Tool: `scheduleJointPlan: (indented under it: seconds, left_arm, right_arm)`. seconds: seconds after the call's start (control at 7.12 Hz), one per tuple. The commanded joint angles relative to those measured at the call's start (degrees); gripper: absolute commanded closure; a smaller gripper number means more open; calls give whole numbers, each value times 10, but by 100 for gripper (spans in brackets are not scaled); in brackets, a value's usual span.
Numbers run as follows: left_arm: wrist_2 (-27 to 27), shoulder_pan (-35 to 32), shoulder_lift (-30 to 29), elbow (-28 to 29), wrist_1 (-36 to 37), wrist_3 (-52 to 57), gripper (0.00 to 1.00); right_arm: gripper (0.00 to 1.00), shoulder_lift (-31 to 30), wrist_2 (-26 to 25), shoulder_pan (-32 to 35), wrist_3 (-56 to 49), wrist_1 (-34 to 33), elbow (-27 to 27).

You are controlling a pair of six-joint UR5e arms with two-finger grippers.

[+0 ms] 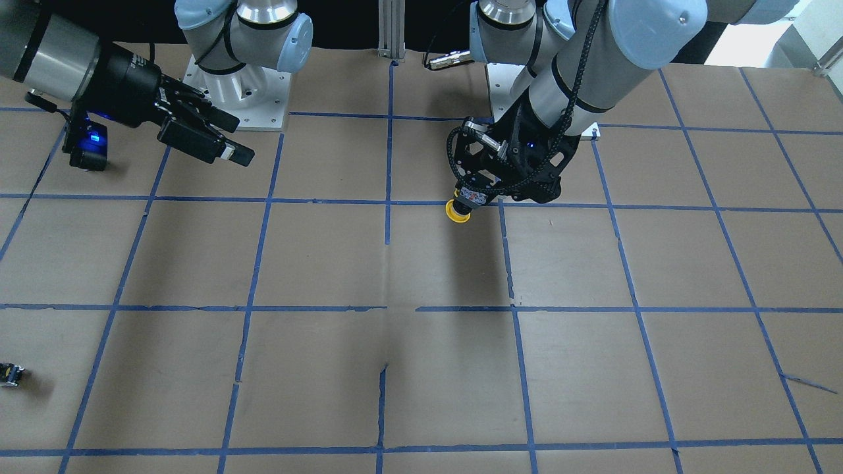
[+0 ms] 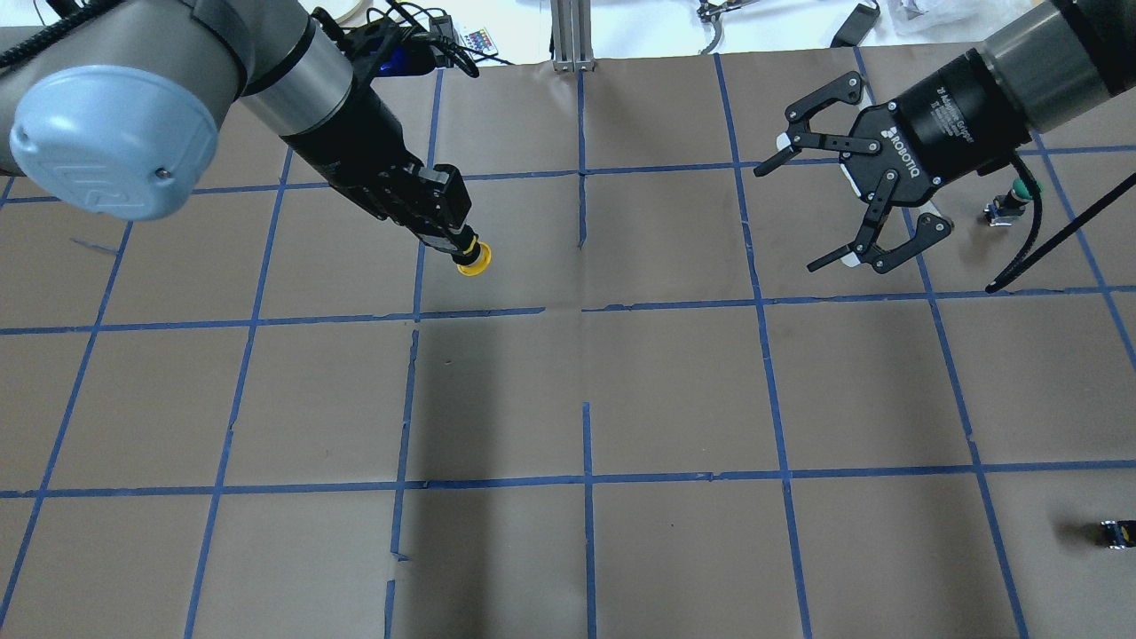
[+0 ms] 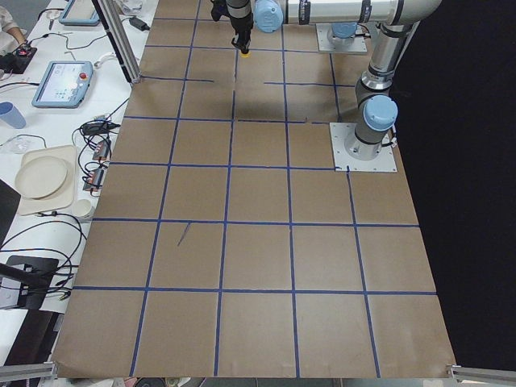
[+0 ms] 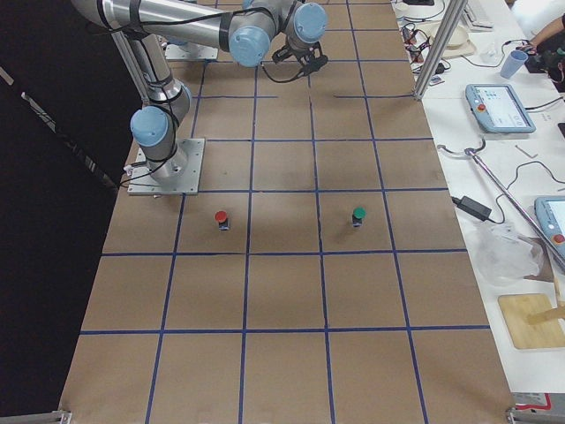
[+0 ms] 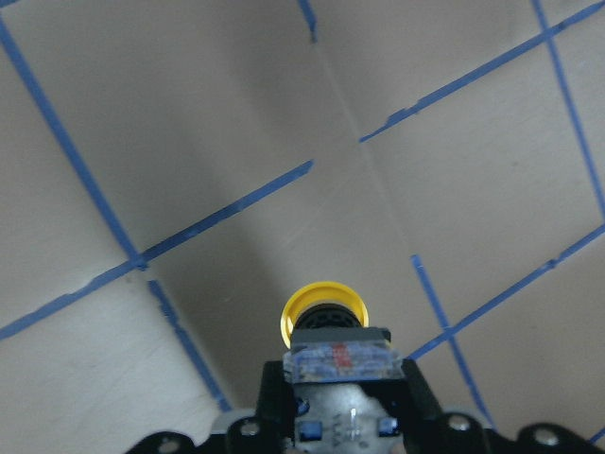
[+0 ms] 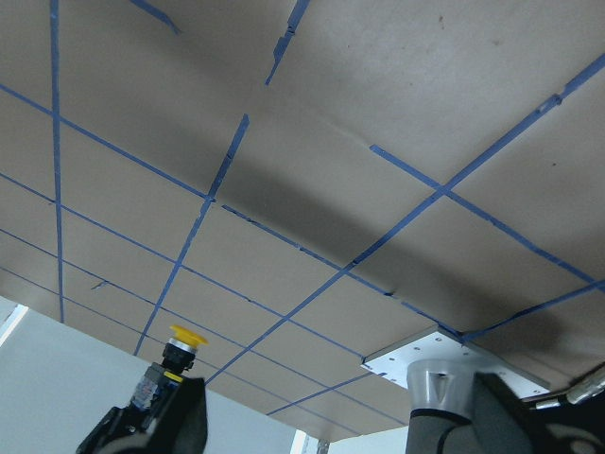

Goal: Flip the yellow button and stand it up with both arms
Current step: 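Lift the yellow button with the left gripper while the right gripper opens and approaches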

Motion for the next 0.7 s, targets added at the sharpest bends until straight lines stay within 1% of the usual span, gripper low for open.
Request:
scheduleJointPlan:
  seconds: [0.0,0.14,0.28,0.42,0.56]
  left_arm:
    - [-3,1,11,0,-30,-43,84]
    - [-70,10,23,0,-33,-47,84]
    - [-158,16,26,0,-35,-60,85]
    - [-203,31,26,0,-34,-66,84]
    - [-256,72,25,-15,-34,-65,85]
  right_arm:
    - [0,30,63,-5,45,32,-19]
    - [0,31,78,-5,45,41,-18]
    - [0,32,84,-4,45,42,-17]
    - [0,36,103,-4,46,40,-17]
    - [0,44,128,-3,70,45,-16]
